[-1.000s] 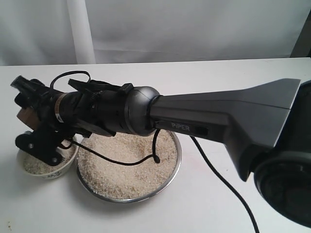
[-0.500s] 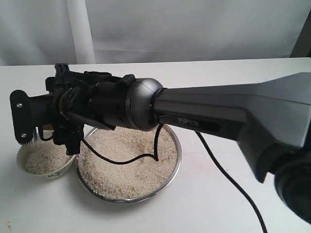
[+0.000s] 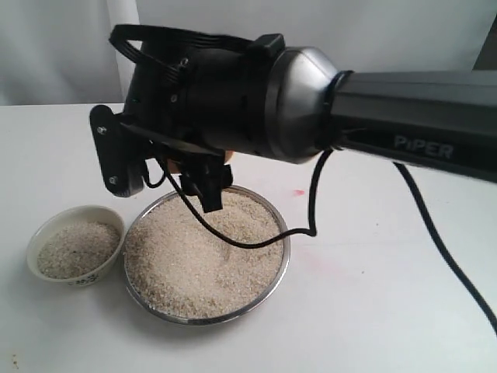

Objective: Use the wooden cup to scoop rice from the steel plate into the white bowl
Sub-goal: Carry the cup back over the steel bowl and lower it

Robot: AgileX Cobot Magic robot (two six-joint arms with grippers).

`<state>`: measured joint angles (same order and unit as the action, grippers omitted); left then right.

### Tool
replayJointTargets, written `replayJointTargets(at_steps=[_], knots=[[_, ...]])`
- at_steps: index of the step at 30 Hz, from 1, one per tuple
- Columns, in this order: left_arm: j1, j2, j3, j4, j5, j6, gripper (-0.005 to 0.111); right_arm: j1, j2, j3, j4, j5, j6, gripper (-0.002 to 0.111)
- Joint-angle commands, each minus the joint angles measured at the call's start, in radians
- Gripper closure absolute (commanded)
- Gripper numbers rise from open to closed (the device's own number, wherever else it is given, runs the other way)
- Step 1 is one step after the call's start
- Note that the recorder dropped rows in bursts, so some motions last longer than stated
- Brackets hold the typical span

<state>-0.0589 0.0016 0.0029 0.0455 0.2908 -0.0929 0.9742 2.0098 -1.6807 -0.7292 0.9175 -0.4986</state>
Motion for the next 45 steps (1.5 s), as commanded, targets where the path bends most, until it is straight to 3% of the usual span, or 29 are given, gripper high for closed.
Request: replayJointTargets(at_steps=[1,10,45], knots=[[-0.004,-0.002,-0.003,-0.008,-0.006,-0.003,0.107,-0.037,-0.03,0.082,-0.038,0.015,-0.069,0.108],[-0.004,-0.002,-0.003,-0.008,-0.006,-0.003,0.107,-0.094,0.0,0.201,-0.132,-0.195,-0.1,0.108],[-0.004,-0.002,-0.003,-0.008,-0.006,-0.003,0.107,-0.09,0.186,0.201,-0.137,-0.197,-0.127,0.108]])
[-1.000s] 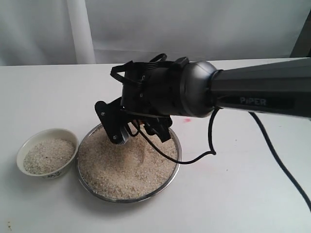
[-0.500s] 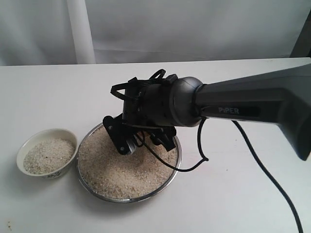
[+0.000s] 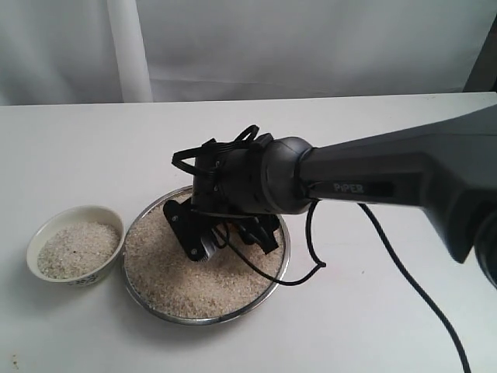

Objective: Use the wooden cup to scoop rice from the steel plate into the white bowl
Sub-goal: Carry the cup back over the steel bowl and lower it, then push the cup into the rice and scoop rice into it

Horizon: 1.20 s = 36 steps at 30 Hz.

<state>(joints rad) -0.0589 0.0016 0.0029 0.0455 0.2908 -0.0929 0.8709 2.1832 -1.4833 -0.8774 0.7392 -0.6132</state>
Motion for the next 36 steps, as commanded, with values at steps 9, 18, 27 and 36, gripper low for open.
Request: replayJointTargets(at_steps=[9,18,27,36], knots=[[-0.004,-0.002,-0.003,-0.008,-0.006,-0.003,0.107,0.034,0.032,0.004,0.105,-0.129,-0.019,0.108],[-0.004,-0.002,-0.003,-0.008,-0.006,-0.003,0.107,0.036,0.011,0.004,0.239,-0.21,-0.019,0.108],[-0.004,-0.002,-0.003,-0.008,-0.006,-0.003,0.107,0.036,0.006,0.004,0.373,-0.245,-0.019,0.108],[-0.004,-0.002,-0.003,-0.008,-0.006,-0.003,0.107,0.036,0.006,0.005,0.424,-0.262,-0.019,0.108]])
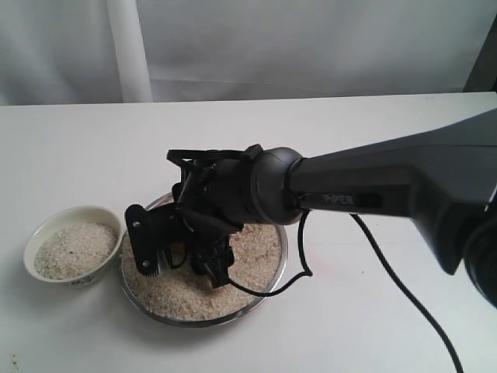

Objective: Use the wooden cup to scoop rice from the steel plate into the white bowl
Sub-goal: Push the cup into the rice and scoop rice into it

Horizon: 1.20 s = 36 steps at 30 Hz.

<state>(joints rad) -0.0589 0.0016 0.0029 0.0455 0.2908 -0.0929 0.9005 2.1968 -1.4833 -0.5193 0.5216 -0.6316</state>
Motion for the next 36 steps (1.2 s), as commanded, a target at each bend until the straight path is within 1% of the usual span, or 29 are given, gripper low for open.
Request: replayJointTargets(at_steps=[1,6,9,15,19,26,36], knots=[[-0.004,-0.002,-0.003,-0.008,-0.006,-0.003,0.107,0.007,-0.008,0.005,0.071,-0.049,-0.001,0.108],[-0.004,-0.002,-0.003,-0.008,-0.006,-0.003,0.107,0.007,-0.008,0.008,0.088,-0.055,-0.001,0.108],[-0.004,-0.002,-0.003,-0.008,-0.006,-0.003,0.107,0.003,-0.026,0.041,0.091,-0.084,-0.003,0.108],[-0.004,-0.002,-0.003,-0.008,-0.006,-0.003,0.107,-0.027,-0.086,0.163,0.155,-0.254,-0.005,0.108],[-0.004,-0.002,-0.003,-0.008,-0.006,-0.003,0.107,-0.043,-0.107,0.243,0.221,-0.426,-0.005,0.108],[-0.004,-0.002,-0.003,-0.008,-0.006,-0.003,0.107,-0.043,-0.109,0.315,0.266,-0.619,0.018,0.108],[-0.004,-0.002,-0.003,-0.008,-0.006,-0.003,0.107,-0.043,-0.109,0.358,0.315,-0.743,0.033,0.108]])
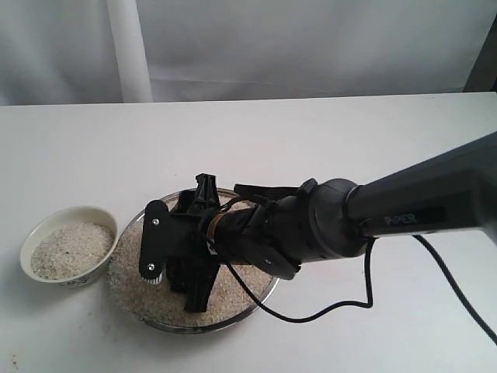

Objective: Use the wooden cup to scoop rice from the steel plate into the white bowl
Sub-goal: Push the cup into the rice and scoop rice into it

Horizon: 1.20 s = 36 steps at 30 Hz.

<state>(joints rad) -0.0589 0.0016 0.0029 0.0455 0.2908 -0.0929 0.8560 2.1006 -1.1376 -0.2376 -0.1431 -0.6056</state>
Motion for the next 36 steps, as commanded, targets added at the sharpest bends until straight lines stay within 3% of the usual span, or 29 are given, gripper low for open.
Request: replayJointTargets(at_steps=[1,18,26,36], knots=[[-0.004,-0.002,-0.003,-0.008,-0.006,-0.003,0.107,-0.002,-0.013,0.014,0.038,-0.088,0.007,0.108],[-0.004,-0.002,-0.003,-0.008,-0.006,-0.003,0.107,-0.021,-0.013,0.017,0.099,-0.187,0.011,0.108],[-0.004,-0.002,-0.003,-0.008,-0.006,-0.003,0.107,-0.021,-0.013,0.106,0.153,-0.406,0.023,0.108],[-0.004,-0.002,-0.003,-0.008,-0.006,-0.003,0.107,-0.051,-0.013,0.178,0.151,-0.683,0.218,0.108]])
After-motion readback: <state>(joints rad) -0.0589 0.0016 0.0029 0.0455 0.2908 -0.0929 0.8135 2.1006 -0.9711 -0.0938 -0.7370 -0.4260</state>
